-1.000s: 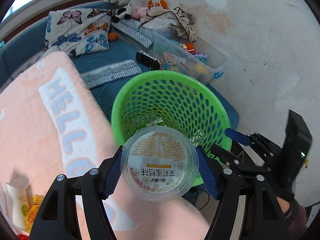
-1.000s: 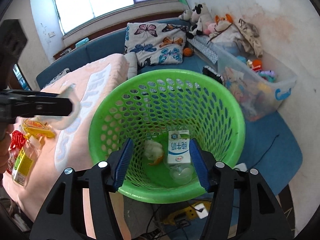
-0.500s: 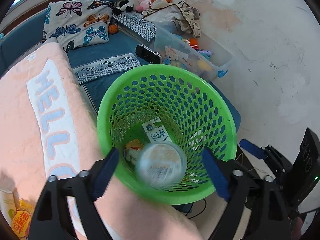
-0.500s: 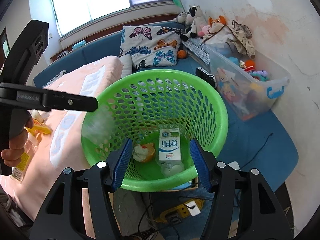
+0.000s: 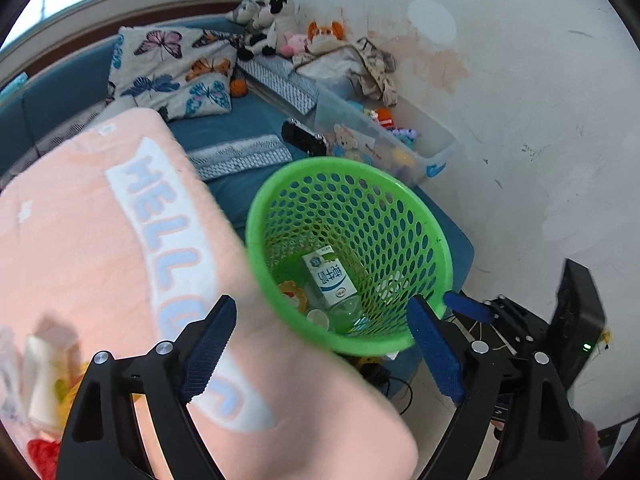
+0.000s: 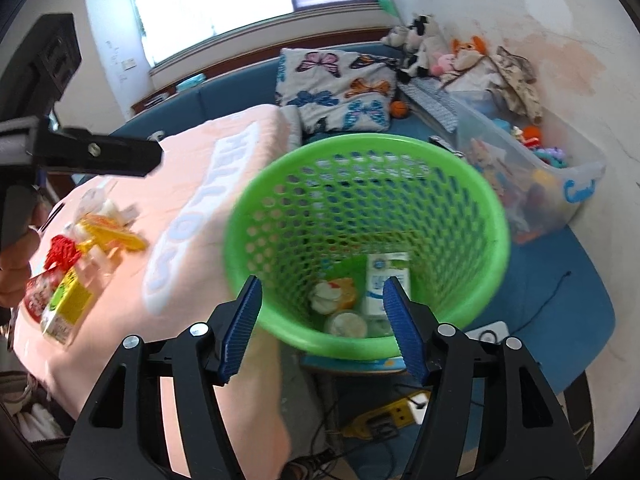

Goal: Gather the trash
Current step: 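Drop the paper into the basket with the right gripper while the left drops the yogurt cup, then move the right tool to the yellow snack bag while the left reaches the mesh bag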

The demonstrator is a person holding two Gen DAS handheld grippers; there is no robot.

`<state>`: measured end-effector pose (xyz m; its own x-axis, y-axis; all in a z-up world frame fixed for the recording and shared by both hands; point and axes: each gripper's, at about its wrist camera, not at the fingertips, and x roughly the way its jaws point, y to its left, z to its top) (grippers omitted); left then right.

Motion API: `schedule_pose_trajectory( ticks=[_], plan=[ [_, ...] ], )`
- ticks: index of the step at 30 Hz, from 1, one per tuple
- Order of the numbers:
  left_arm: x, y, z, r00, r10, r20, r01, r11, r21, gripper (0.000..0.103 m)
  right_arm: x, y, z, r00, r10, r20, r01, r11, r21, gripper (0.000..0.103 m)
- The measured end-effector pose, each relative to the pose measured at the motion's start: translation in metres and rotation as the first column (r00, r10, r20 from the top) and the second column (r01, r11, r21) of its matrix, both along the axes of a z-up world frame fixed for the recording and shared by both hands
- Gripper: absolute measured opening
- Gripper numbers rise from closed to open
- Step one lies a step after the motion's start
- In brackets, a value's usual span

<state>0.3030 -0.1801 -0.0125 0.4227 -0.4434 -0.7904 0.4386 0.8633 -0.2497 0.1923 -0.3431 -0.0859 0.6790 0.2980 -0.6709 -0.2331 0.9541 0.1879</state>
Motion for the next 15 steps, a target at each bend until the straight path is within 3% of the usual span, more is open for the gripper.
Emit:
schedule_pose_trajectory(
  ticks=[7, 15],
  plan=[
    [-0.021, 0.069, 0.025, 0.995, 0.094, 0.037, -0.091, 0.994, -0.062, 0.084, -0.006, 0.044, 0.016, 0.995, 0.092, 0.025, -0.093, 0.995, 0.024, 0.071],
    [-0.043, 0.144, 0.036, 0.978, 0.196, 0.075, -0.191, 0.979, -0.064, 0.084, 0.001, 0.101, 0.02, 0.98, 0.198, 0.018, -0.199, 0.98, 0.027, 0.071]
  ],
)
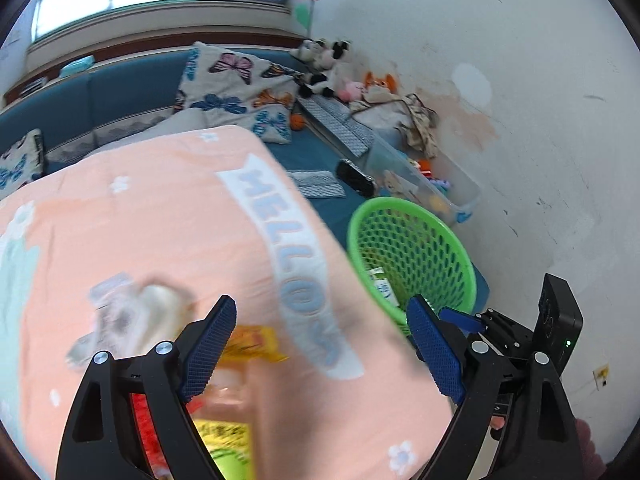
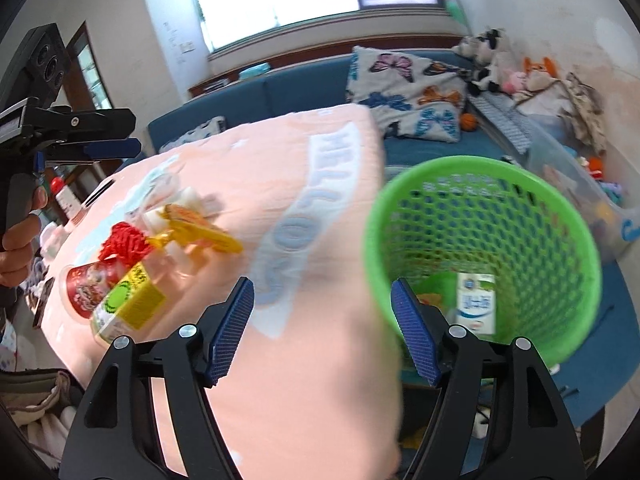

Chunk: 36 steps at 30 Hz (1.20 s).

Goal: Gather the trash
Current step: 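Move the right tool to the yellow snack bag while the left reaches the mesh bag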

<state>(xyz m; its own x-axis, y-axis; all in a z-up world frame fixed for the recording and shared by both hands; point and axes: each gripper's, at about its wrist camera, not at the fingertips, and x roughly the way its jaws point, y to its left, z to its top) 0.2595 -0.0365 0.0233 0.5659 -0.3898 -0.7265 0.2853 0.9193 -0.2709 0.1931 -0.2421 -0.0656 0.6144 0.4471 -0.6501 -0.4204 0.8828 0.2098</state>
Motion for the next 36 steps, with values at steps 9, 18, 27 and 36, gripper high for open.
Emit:
schedule_pose_trajectory(
  ticks=[9, 18, 27, 36],
  plan=[
    [-0.015, 0.059, -0.008, 0.996, 0.087, -0.016, -0.087, 0.996, 0.006, 0.084, 0.005, 0.075, 0.001, 0.991, 0.133, 0.012, -0.132, 0.99, -0.038, 0.071],
    [-0.03, 0.091, -0.017, 0.993, 0.117, -0.026, -0.116, 0.993, 0.014, 0.084, 0.02, 0.123, -0.011, 0.978, 0.207, 0.002, -0.206, 0.976, -0.071, 0.065],
    [-0.045, 0.116, -0.025, 0.989, 0.144, -0.046, -0.143, 0.99, 0.019, 0.084, 0.042, 0.156, -0.019, 0.971, 0.24, 0.008, -0.238, 0.964, -0.118, 0.057],
    [-0.05, 0.119, -0.04, 0.989, 0.126, -0.075, -0.122, 0.991, 0.059, 0.084, 0.053, 0.167, -0.029, 0.973, 0.231, -0.001, -0.23, 0.964, -0.133, 0.035]
  ],
)
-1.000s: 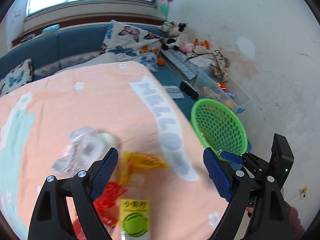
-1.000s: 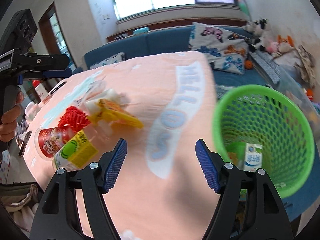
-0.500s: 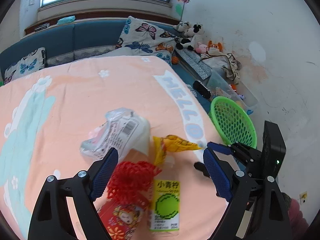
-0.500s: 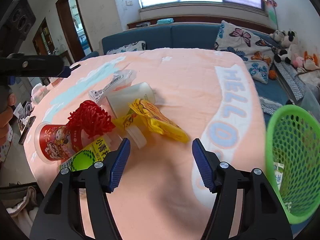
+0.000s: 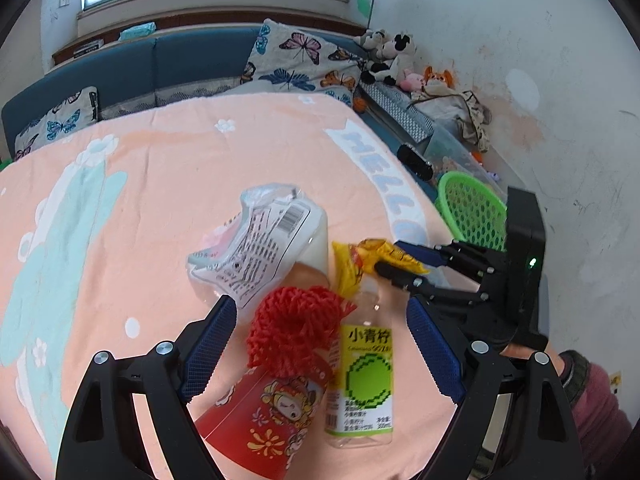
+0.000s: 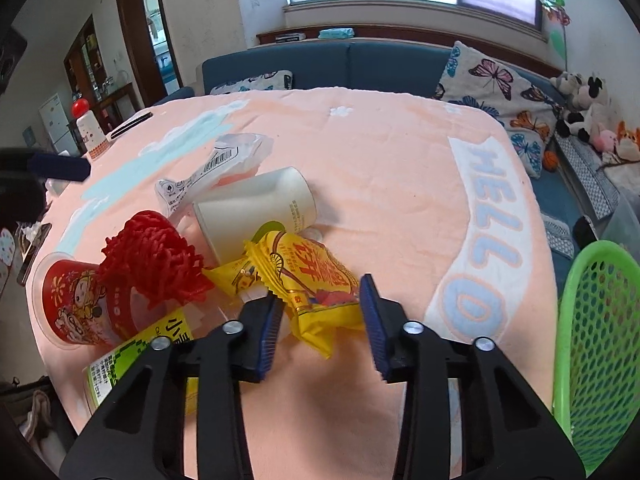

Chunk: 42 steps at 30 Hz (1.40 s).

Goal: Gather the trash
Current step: 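Move the right tool to the yellow snack bag while the left reaches the mesh bag, then grasp the yellow snack bag with the right gripper while the left grasps the red mesh bag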

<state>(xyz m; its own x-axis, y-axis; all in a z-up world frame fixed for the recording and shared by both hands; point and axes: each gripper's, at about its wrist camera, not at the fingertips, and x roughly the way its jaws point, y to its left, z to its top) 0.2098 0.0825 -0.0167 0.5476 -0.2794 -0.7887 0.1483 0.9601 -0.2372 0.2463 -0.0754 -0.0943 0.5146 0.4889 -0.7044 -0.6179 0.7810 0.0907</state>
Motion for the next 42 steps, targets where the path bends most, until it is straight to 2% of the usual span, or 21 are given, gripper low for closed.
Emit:
schedule_pose_trajectory(
  ticks=[5, 7, 12, 16, 20, 25, 26, 28, 33, 38, 42],
  plan=[
    [0.005, 0.003, -0.019, 0.999, 0.007, -0.044, -0.007, 1.0, 0.0, 0.084, -0.005, -0.004, 0.005, 1.0, -0.01, 0.013, 0.01, 1.0, 0.007, 0.026],
    [0.01, 0.001, -0.029, 0.998, 0.003, -0.067, -0.004, 1.0, -0.01, 0.084, -0.007, -0.008, 0.008, 1.0, -0.017, 0.013, 0.017, 1.0, 0.017, 0.019],
    [0.017, -0.005, -0.045, 0.996, 0.007, -0.086, -0.005, 1.0, 0.02, 0.083, -0.01, -0.02, 0.016, 0.999, -0.049, 0.018, 0.048, 0.998, 0.04, 0.013],
    [0.024, -0.006, -0.054, 0.995, 0.015, -0.103, -0.012, 0.999, 0.036, 0.071, -0.011, -0.03, 0.021, 0.997, -0.066, 0.026, 0.065, 0.997, 0.044, 0.013],
    [0.028, -0.005, -0.061, 0.994, 0.03, -0.102, -0.026, 0.999, 0.044, 0.07, -0.011, -0.04, 0.023, 0.996, -0.088, 0.027, 0.086, 0.995, 0.049, 0.013],
    [0.032, -0.004, -0.069, 0.993, 0.027, -0.112, -0.024, 0.999, 0.034, 0.051, -0.014, -0.053, 0.025, 0.994, -0.11, 0.026, 0.108, 0.993, 0.054, 0.013],
    [0.032, -0.004, -0.069, 0.994, 0.029, -0.108, -0.025, 0.999, 0.038, 0.05, -0.014, -0.056, 0.025, 0.993, -0.114, 0.026, 0.113, 0.992, 0.055, 0.013],
    [0.03, -0.005, -0.068, 0.995, 0.024, -0.101, -0.02, 0.999, 0.043, 0.04, -0.015, -0.061, 0.026, 0.992, -0.122, 0.026, 0.121, 0.991, 0.06, 0.013],
    [0.025, -0.01, -0.06, 0.998, 0.007, -0.068, -0.002, 0.996, 0.084, 0.032, -0.017, -0.074, 0.028, 0.99, -0.142, 0.022, 0.14, 0.987, 0.075, 0.013],
    [0.014, -0.014, -0.042, 0.999, -0.015, -0.03, 0.019, 0.993, 0.115, 0.031, -0.023, -0.084, 0.034, 0.988, -0.151, 0.032, 0.148, 0.985, 0.088, 0.013],
    [0.009, -0.02, -0.027, 0.999, -0.036, -0.002, 0.036, 0.993, 0.111, 0.03, -0.025, -0.093, 0.039, 0.985, -0.169, 0.044, 0.164, 0.983, 0.085, 0.013]
  ],
)
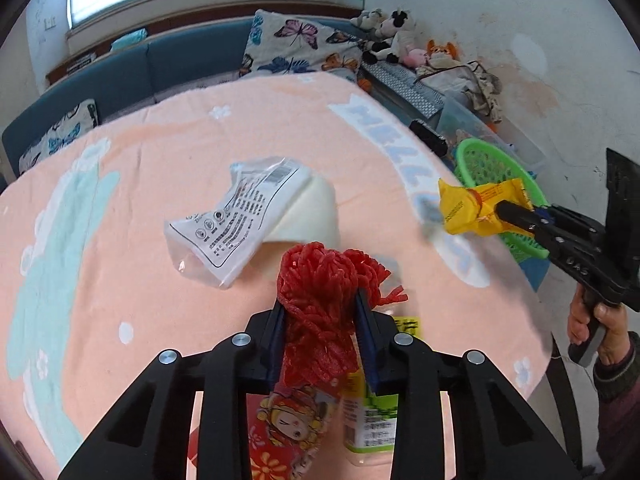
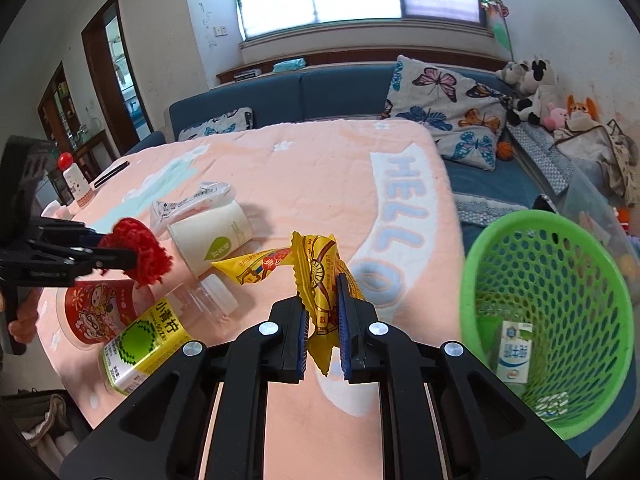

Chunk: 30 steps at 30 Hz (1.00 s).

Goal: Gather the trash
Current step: 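Grasp the yellow snack bag with the right gripper while the left grasps the red mesh bag, then drop the snack bag into the basket with the right gripper while the left drops the mesh bag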

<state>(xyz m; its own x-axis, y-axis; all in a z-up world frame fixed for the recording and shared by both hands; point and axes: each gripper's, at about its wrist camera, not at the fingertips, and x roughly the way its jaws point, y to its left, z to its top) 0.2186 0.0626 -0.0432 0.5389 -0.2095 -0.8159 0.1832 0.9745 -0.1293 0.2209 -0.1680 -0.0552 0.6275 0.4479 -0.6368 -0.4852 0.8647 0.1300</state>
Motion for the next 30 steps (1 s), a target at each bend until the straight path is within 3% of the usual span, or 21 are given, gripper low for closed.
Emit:
schedule_pose_trajectory(
  ticks=[11, 30],
  plan=[
    [0.014, -0.043, 0.022, 0.997, -0.077, 0.01, 0.078, 0.994, -0.08, 0.03, 0.0, -0.041, 0.001, 0.996, -0.091, -0.002, 0.091, 0.996, -0.02, 0.013],
    [0.066, -0.159, 0.024, 0.977, -0.213, -0.035, 0.209, 0.974, -0.093, 0.03, 0.02, -0.158, -0.028, 0.946, -0.318, -0.066, 0.316, 0.948, -0.04, 0.016]
  ],
)
